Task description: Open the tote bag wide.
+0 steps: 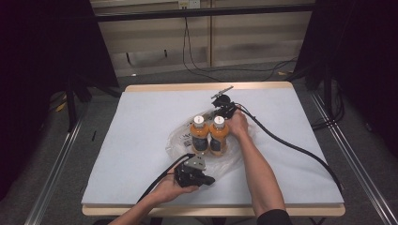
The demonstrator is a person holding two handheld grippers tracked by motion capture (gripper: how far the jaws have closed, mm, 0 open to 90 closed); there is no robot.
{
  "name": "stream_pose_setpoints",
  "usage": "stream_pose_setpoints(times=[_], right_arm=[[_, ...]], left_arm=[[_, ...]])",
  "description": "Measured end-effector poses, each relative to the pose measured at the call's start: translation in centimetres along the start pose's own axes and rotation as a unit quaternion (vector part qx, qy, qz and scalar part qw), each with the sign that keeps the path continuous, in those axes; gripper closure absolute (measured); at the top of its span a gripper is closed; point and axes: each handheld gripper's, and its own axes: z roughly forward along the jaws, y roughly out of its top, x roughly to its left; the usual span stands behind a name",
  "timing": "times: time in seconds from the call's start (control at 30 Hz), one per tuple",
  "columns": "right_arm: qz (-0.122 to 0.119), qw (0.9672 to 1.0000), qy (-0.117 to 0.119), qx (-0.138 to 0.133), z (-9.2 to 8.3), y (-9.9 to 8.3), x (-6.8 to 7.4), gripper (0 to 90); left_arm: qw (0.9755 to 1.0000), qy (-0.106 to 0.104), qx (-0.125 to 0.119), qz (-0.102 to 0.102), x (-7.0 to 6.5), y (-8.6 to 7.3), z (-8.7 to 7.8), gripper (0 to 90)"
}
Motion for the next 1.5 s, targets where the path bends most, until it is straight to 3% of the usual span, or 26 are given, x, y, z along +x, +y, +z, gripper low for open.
stream_pose_setpoints(times=[0.03, 0.13, 0.17, 0.2, 0.27, 0.3, 0.47, 0.5, 0.57, 0.77, 0.9, 1.1, 1.23, 1.37, 1.43, 1.47, 1.5], right_arm=[[0.001, 1.0000, 0.000, 0.000, 0.0, 0.0, 0.0, 90.0], [-0.001, 1.0000, 0.006, -0.002, 0.0, 0.0, 0.0, 90.0], [0.006, 0.9998, 0.017, -0.001, -0.1, 0.0, 0.0, 90.0], [-0.005, 0.9994, 0.034, 0.004, -0.2, -0.1, 0.3, 90.0], [-0.014, 0.9992, 0.037, 0.006, -0.3, -0.1, 0.6, 90.0], [-0.020, 0.9992, 0.034, 0.003, -0.3, -0.2, 0.7, 90.0], [-0.011, 0.9990, 0.043, 0.007, -0.5, -0.3, 0.7, 90.0], [-0.015, 0.9989, 0.045, 0.006, -0.7, -0.3, 0.7, 90.0], [-0.016, 0.9990, 0.043, 0.004, -0.8, -0.3, 0.7, 90.0], [-0.009, 0.9978, 0.062, -0.021, -2.2, -0.5, 0.6, 90.0], [-0.019, 0.9966, 0.072, -0.035, -3.7, -0.6, 0.7, 90.0], [-0.018, 0.9947, 0.082, -0.060, -5.5, -0.8, 0.5, 90.0], [-0.004, 0.9931, 0.083, -0.083, -6.5, -1.2, 0.2, 90.0], [-0.006, 0.9918, 0.080, -0.099, -7.5, -1.7, 0.0, 90.0], [-0.008, 0.9914, 0.073, -0.108, -7.8, -1.9, 0.0, 79.9], [-0.009, 0.9914, 0.067, -0.112, -8.1, -2.0, 0.0, 79.9], [-0.011, 0.9907, 0.069, -0.117, -8.5, -2.2, 0.0, 79.2]], left_arm=[[0.9999, -0.003, -0.012, -0.001, 0.0, -0.1, 0.2, 90.0], [0.9999, 0.003, -0.009, 0.004, 0.0, 0.0, 0.2, 90.0], [0.9999, 0.004, -0.014, -0.003, 0.1, 0.0, 0.3, 90.0], [0.9999, 0.010, -0.009, -0.001, 0.4, 0.1, 0.2, 90.0], [0.9999, 0.009, -0.003, -0.007, 0.4, 0.2, 0.1, 90.0], [0.9999, 0.008, -0.012, -0.005, 0.4, 0.1, 0.2, 90.0], [0.9999, 0.010, -0.006, -0.005, 0.4, 0.1, 0.1, 90.0], [0.9998, 0.006, -0.020, -0.006, 0.4, 0.0, 0.3, 90.0], [0.9999, 0.005, -0.016, -0.003, 0.4, 0.1, 0.1, 90.0], [0.9990, 0.012, -0.041, -0.010, 0.3, 0.3, -0.7, 90.0], [0.9975, 0.016, -0.068, -0.003, 0.3, 0.3, -1.4, 90.0], [0.9954, 0.026, -0.091, -0.015, 0.6, 0.2, -2.0, 89.7], [0.9930, 0.037, -0.109, -0.026, 0.8, 0.2, -2.6, 87.7], [0.9917, 0.044, -0.118, -0.022, 1.0, 0.2, -3.3, 76.0], [0.9910, 0.051, -0.121, -0.024, 1.1, 0.3, -3.6, 71.1], [0.9904, 0.053, -0.125, -0.026, 1.2, 0.3, -3.8, 69.2], [0.9882, 0.063, -0.137, -0.031, 1.3, 0.3, -4.1, 65.0]])
